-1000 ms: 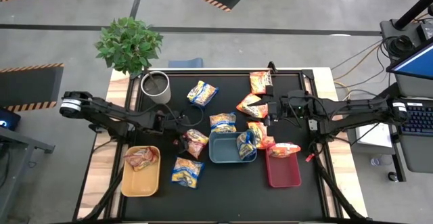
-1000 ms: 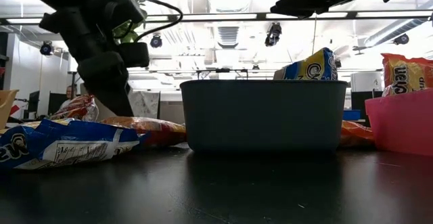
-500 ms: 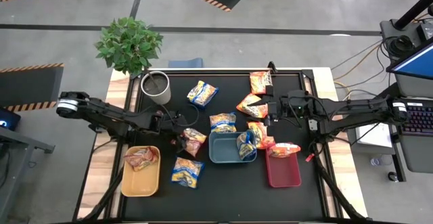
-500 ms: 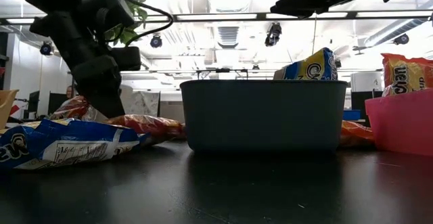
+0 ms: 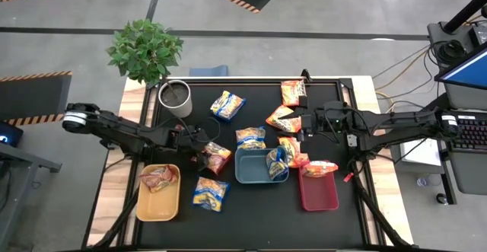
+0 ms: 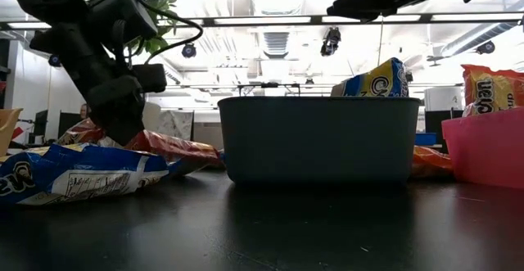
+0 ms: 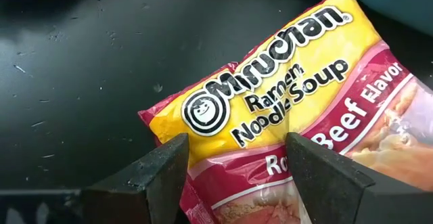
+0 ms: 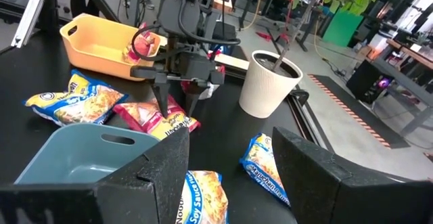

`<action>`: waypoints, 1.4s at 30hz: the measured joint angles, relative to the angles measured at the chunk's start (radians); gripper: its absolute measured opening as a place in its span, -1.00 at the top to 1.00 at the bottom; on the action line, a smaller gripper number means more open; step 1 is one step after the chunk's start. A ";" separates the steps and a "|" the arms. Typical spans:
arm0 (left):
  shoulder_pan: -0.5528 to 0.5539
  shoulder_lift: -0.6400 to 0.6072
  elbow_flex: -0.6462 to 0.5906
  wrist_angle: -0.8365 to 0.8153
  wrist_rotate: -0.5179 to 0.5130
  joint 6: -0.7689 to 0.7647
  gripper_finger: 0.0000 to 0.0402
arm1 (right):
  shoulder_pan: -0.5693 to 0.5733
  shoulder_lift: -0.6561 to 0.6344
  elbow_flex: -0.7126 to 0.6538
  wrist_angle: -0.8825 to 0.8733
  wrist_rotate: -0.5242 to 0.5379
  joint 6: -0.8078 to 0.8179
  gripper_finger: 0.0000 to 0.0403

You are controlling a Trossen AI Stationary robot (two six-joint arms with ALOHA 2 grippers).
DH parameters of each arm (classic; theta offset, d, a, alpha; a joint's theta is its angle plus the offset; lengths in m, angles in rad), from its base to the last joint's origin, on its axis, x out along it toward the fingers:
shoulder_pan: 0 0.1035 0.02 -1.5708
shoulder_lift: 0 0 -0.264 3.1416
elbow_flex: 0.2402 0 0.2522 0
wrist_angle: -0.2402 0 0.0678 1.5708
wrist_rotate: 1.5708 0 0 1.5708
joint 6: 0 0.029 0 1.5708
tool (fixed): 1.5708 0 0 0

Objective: Sort Maruchan noodles
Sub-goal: Put the right red noodle pack into the yellow bin

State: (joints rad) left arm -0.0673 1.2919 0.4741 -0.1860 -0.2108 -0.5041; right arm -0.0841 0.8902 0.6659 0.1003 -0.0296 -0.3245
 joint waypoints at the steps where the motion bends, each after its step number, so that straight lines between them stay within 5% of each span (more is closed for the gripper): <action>1: 0.000 0.000 0.000 0.000 0.000 0.000 -0.15 | 0.000 0.000 0.000 0.002 0.000 0.000 0.00; 13: 0.000 0.002 0.002 0.003 0.007 0.012 -0.12 | -0.004 0.000 0.000 0.002 0.001 0.000 0.00; 30: -0.002 -0.006 0.004 0.037 0.023 0.032 0.93 | -0.005 0.000 0.000 0.011 0.003 -0.007 0.00; 42: -0.002 -0.124 0.056 -0.039 0.020 0.131 1.00 | -0.015 0.000 0.000 0.011 0.004 -0.008 0.00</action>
State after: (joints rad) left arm -0.0689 1.1683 0.5306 -0.2248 -0.1905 -0.3732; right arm -0.0990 0.8902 0.6659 0.1112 -0.0257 -0.3325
